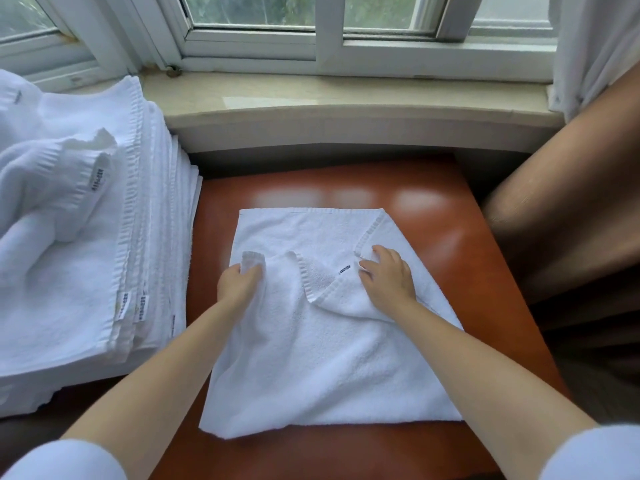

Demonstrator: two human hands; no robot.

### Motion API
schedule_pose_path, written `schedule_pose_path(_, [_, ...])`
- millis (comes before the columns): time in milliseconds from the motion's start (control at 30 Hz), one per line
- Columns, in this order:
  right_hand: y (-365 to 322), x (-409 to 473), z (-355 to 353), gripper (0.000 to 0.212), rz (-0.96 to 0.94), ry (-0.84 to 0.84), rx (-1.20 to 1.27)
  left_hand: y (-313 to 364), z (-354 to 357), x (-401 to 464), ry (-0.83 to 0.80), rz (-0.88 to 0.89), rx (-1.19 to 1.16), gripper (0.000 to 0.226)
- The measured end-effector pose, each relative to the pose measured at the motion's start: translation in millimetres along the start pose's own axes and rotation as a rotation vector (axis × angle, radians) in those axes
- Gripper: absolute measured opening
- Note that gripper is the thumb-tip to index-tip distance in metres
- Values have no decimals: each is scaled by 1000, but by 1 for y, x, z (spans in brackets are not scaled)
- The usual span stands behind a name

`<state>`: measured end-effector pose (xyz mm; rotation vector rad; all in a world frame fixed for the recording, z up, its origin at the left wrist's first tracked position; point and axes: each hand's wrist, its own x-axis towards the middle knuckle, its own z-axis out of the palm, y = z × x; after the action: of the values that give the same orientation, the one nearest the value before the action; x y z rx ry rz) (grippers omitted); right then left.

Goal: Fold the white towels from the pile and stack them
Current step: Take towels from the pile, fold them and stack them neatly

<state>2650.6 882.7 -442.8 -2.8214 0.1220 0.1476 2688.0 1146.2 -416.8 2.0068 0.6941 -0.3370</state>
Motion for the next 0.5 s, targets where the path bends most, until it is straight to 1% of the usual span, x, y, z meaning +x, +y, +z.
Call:
schedule_pose_path(67, [3, -3, 4, 36, -40, 9, -115, 3, -1, 1, -13, 44, 41, 35])
schedule_pose_path(100, [2, -4, 6, 40, -23, -16, -181, 4, -2, 2, -16, 62, 74, 35])
schedule_pose_path(167, [0, -4, 8, 45, 76, -47, -264, 6, -3, 2, -28, 84, 160, 35])
schedule_pose_path(200, [-1, -2, 7, 43, 113, -29, -266, 7, -3, 2, -34, 96, 202, 35])
schedule_pose_path(267, [2, 4, -1, 34, 152, 68, -204, 9, -3, 3, -33, 122, 259, 36])
schedule_pose_path(367, [17, 18, -25, 25, 276, 178, -103, 14, -6, 11, 7, 138, 218, 43])
schedule_pose_path(400, [24, 22, -32, 24, 307, 202, -40, 15, -8, 14, 27, 140, 196, 44])
schedule_pose_path(433, [26, 24, -36, 30, 329, 212, 67, 16, -8, 17, 41, 140, 185, 45])
schedule_pose_path(467, [26, 25, -38, 36, 335, 203, 177, 17, -8, 18, 43, 135, 186, 46])
schedule_pose_path(500, [21, 24, -38, 38, 328, 183, 221, 16, -6, 19, 34, 126, 194, 46])
